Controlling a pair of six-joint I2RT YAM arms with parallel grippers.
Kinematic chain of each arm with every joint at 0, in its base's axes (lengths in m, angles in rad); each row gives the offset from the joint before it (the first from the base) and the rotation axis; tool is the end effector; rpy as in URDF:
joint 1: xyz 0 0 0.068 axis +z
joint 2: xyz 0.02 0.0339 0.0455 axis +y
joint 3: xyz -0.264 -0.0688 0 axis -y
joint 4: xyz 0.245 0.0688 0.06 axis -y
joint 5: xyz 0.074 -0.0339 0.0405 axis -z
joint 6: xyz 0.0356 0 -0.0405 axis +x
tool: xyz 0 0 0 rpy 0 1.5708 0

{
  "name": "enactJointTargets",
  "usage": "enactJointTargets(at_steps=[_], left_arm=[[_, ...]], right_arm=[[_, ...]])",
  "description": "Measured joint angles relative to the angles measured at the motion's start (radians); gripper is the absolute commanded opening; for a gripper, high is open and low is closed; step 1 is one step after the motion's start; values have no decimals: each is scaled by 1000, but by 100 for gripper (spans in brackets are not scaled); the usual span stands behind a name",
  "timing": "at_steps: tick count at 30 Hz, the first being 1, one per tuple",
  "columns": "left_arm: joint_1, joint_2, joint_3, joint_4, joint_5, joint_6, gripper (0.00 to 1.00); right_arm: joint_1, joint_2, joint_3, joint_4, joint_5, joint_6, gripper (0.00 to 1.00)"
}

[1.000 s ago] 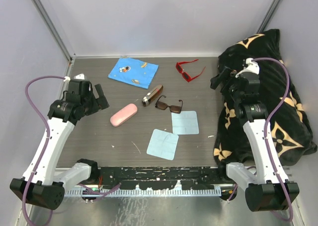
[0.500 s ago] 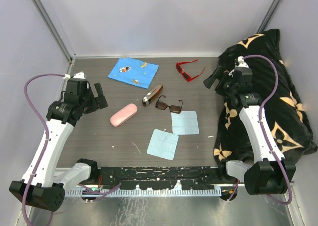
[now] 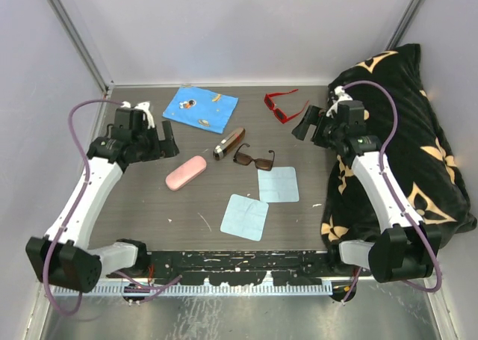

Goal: Organize the sunglasses
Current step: Pick up the sunglasses case from the center of the board.

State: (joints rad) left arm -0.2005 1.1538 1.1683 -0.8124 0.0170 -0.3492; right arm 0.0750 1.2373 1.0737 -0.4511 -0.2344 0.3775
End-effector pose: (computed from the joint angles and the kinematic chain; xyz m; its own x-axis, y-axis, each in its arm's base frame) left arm 0.2289 -0.0471 0.3400 -0.7313 -0.2005 -0.6519 -0.0420 0.9673 -0.2503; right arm 0.2724 0.0288 0.3196 -0.6312 0.3121 -0.7100 -0.0317 0.9043 0.4256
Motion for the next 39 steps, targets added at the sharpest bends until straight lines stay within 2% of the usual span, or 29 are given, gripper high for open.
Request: enactJointTargets(at_steps=[6, 16, 24, 31, 39], left_arm=[[0, 117, 3, 59, 117, 73, 98], [-2, 270, 7, 185, 84, 189, 98], [-53, 343, -10, 302, 54, 419, 98], [-76, 465, -18, 306, 55, 588, 98], [-109, 478, -25, 299, 56, 666, 98]], right_arm=[[75, 0, -23, -2, 15, -32, 100], [79, -34, -96, -2, -1, -58, 100], [80, -60, -125, 1, -56, -70, 100], [80, -74, -130, 0, -83, -84, 100], [80, -79, -138, 0, -103, -88, 100]])
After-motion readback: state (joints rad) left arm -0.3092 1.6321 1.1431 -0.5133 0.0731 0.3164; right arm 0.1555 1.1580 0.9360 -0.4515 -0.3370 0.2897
